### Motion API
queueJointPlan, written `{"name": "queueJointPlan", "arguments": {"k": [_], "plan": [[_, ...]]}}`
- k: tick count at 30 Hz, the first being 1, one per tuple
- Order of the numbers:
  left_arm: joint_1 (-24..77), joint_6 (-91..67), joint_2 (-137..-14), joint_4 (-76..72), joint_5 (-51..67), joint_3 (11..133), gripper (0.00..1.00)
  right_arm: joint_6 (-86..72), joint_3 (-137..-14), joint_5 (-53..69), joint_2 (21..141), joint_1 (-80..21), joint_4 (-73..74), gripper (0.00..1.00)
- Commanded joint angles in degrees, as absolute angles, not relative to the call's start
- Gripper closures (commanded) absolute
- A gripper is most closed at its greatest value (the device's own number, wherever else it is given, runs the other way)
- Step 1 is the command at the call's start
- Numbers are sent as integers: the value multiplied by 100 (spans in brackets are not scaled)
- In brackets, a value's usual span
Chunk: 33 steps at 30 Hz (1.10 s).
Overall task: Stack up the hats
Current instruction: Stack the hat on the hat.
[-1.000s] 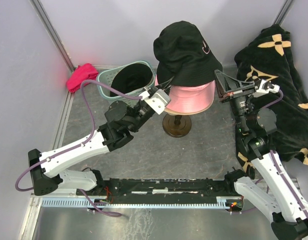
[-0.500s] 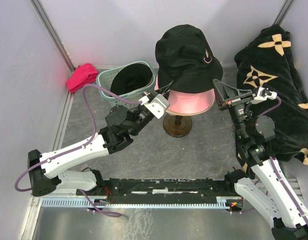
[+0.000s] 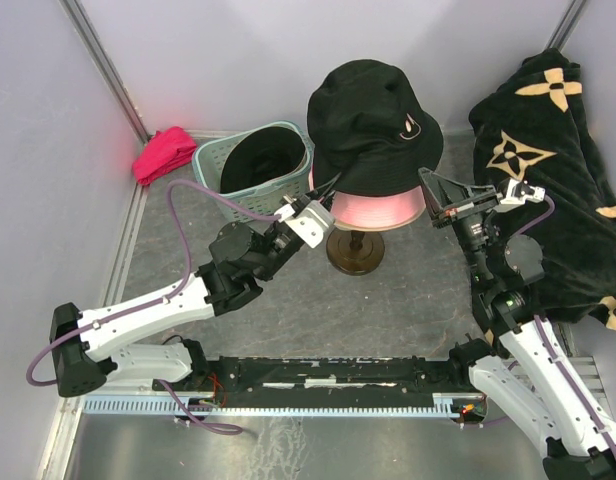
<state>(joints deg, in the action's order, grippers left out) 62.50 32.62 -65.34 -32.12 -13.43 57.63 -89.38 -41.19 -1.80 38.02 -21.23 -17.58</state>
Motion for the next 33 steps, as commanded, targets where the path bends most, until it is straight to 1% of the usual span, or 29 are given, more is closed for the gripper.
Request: {"name": "queueJointPlan", "arguments": {"k": [1,15,24,29,31,33], "plan": [[6196,3267,-6223,-3496,-2071,5593,97,-8641,-3903,-820,3732,-1857,-1292,98],[6201,3098,-6044,-3523,-2387,5067,97,-8550,-3569,-838,3386,-1612,-794,98],[6198,3043,-6075,-3620,-2548,5031,96,-8586,-3682,-660,3567,-1539,-993,98],[6197,2944,-6178,-3538,-2570,5272,78,-8549,-3814,-572,3632,-1512,-1033,98],[6201,2883,-6164,-3509,-2612,5273,69,-8552,-3814,-559,3609,-1509,-1030,98],[6196,2839,-6140,-3500,-2654,5249,62,-8564,-3814,-542,3595,-1491,-1030,98]]}}
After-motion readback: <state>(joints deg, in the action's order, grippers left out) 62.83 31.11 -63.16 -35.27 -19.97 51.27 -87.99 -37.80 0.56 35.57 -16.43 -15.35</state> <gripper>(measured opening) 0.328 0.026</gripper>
